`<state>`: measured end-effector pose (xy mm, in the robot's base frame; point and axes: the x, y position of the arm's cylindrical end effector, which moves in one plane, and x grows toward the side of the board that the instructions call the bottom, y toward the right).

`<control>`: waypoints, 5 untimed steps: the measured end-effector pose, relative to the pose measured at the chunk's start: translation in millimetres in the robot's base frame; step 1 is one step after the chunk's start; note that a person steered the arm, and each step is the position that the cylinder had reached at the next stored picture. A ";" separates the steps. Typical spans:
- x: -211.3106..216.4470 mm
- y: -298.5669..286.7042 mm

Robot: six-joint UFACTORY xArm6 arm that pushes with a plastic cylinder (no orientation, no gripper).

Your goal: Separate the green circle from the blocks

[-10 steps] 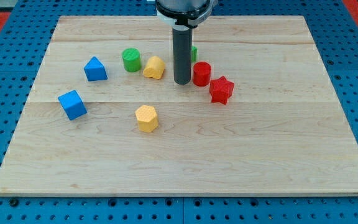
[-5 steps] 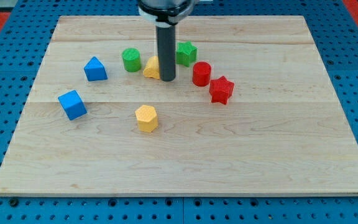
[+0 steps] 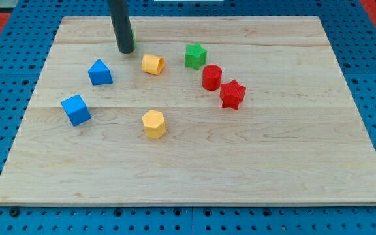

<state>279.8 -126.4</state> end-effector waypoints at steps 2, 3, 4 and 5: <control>-21.7 21.6; -21.7 21.6; -27.0 40.7; -40.5 64.1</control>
